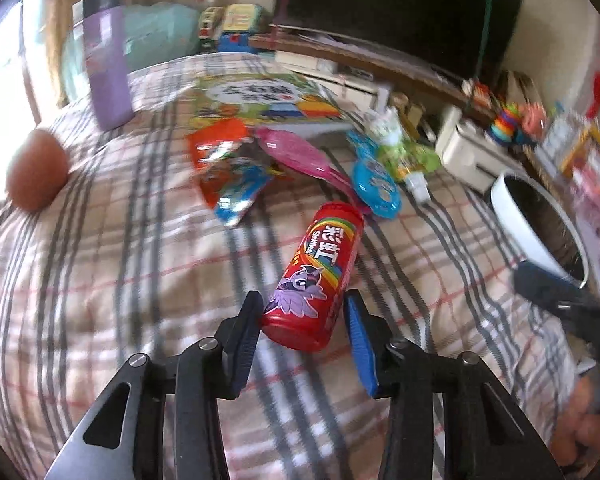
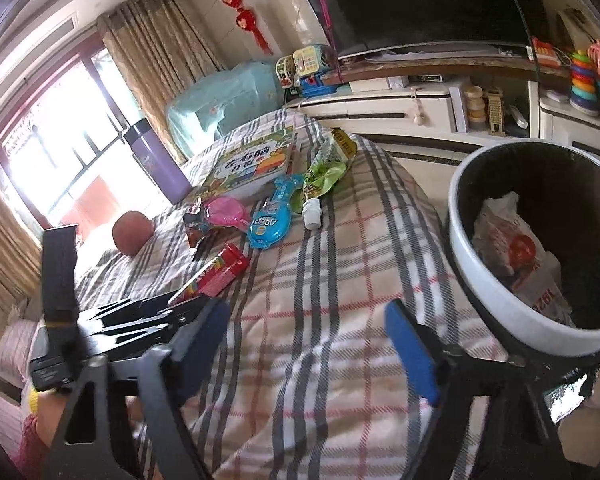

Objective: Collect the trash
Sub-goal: 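Move the left gripper toward the red candy tube while the right approaches the blue pouch, then grasp the red candy tube with the left gripper while the right grasps the blue pouch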

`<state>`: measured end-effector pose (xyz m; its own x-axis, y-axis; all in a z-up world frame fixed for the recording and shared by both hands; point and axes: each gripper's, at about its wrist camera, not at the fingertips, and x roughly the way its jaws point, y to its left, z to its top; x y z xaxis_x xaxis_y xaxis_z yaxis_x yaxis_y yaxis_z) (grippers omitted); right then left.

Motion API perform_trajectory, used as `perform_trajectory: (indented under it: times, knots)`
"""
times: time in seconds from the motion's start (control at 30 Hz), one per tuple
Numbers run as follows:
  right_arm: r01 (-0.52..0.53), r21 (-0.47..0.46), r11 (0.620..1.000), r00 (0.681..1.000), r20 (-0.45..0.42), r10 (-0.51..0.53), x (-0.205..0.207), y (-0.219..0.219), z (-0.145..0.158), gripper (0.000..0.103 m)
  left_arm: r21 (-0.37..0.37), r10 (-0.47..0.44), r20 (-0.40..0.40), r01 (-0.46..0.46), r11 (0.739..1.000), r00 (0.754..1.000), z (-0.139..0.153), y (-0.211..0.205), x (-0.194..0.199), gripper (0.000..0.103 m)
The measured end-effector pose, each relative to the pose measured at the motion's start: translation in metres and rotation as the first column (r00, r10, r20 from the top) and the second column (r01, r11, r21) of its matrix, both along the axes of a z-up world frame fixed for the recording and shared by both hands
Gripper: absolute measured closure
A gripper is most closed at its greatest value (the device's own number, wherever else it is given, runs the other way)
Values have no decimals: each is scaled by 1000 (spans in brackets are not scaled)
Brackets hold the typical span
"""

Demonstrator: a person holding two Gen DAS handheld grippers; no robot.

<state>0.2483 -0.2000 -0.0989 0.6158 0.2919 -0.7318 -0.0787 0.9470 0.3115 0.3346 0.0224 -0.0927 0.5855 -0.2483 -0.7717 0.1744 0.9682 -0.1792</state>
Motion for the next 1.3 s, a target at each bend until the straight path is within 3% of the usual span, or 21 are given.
perform_trajectory:
  times: [0.1, 0.3, 0.53, 0.7, 0.97, 1.1, 1.2, 1.3]
  knots:
    - [-21, -7, 1000, 1000, -20, 21, 12, 10, -6, 46, -40, 53, 10, -52, 998, 999, 3, 23, -11, 64]
    - [-84, -15, 996, 996, -44, 83, 36, 37, -15, 52, -102, 155, -5, -155, 983, 988, -5, 65, -28, 64]
    - [-85, -35, 996, 995, -49, 83, 76, 60, -20, 52, -102, 147, -1, -146, 984, 989, -22, 67, -31, 63]
    - [-128, -142, 982, 992, -2, 129, 97, 81, -18, 51, -135, 132, -4, -131, 982, 991, -26, 71, -28, 63]
    - [-106, -141, 984, 990, -108, 91, 138, 84, -48, 51, -176, 126, -5, -125, 976, 992, -29, 77, -26, 64]
    - [-130, -174, 976, 987, -117, 110, 136, 90, -50, 59, -165, 127, -3, -126, 978, 992, -28, 75, -26, 64]
    - [-153, -190, 970, 984, -120, 132, 126, 93, -49, 60, -152, 126, -1, -124, 980, 992, -28, 73, -26, 64]
    - [-169, -152, 974, 980, -134, 149, 109, 90, -47, 60, -123, 119, 3, -118, 985, 993, -26, 68, -27, 65]
